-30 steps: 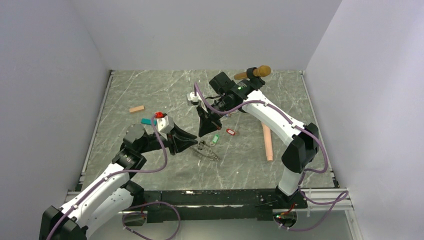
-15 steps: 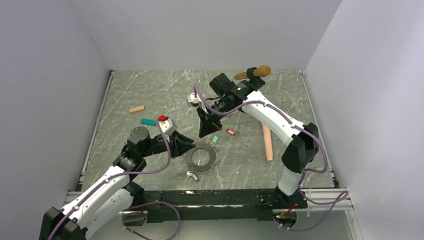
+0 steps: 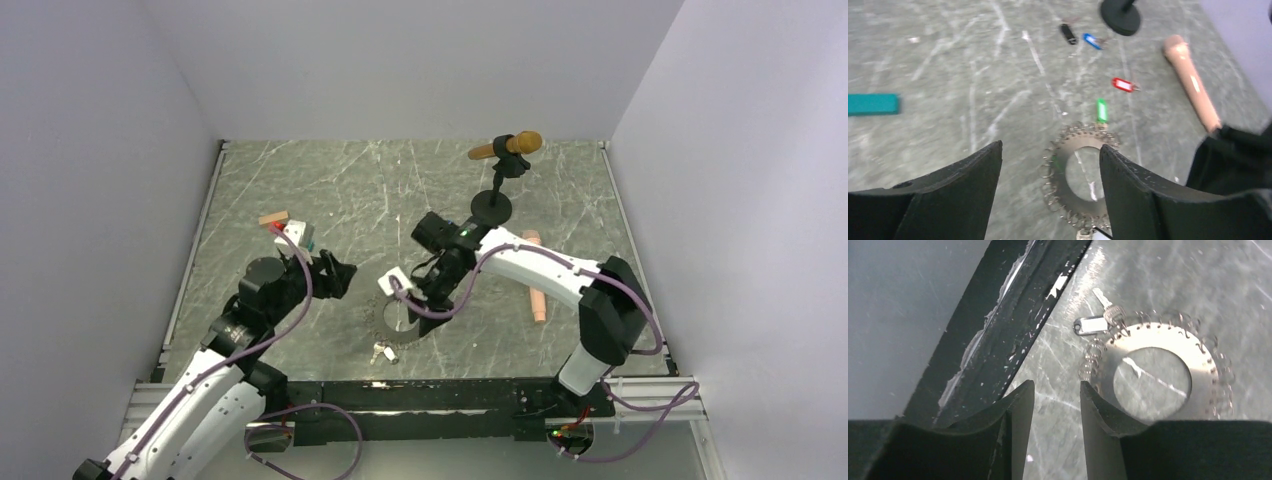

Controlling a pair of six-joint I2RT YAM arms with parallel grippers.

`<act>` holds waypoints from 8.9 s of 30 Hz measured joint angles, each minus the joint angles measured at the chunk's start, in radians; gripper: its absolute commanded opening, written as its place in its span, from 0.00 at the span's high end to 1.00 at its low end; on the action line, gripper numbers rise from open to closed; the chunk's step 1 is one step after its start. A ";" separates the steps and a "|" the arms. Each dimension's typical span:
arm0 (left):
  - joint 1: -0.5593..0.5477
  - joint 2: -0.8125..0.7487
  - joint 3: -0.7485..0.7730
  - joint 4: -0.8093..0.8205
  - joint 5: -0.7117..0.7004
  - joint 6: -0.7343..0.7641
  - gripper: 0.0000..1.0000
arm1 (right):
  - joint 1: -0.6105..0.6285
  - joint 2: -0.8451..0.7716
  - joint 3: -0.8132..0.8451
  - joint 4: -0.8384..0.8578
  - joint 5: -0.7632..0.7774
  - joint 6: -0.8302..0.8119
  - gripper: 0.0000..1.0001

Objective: Put the keys on the keyring

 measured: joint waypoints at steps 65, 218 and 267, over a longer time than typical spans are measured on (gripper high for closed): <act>0.228 -0.046 0.158 -0.256 -0.225 0.382 0.14 | 0.190 0.370 0.196 0.158 0.189 -0.062 1.00; -0.231 0.222 -0.121 0.531 0.543 -0.098 1.00 | -0.097 0.068 0.321 -0.135 -0.195 -0.086 1.00; -0.045 0.213 0.280 -0.394 0.779 0.463 1.00 | 0.073 0.048 0.314 -0.074 -0.001 -0.112 1.00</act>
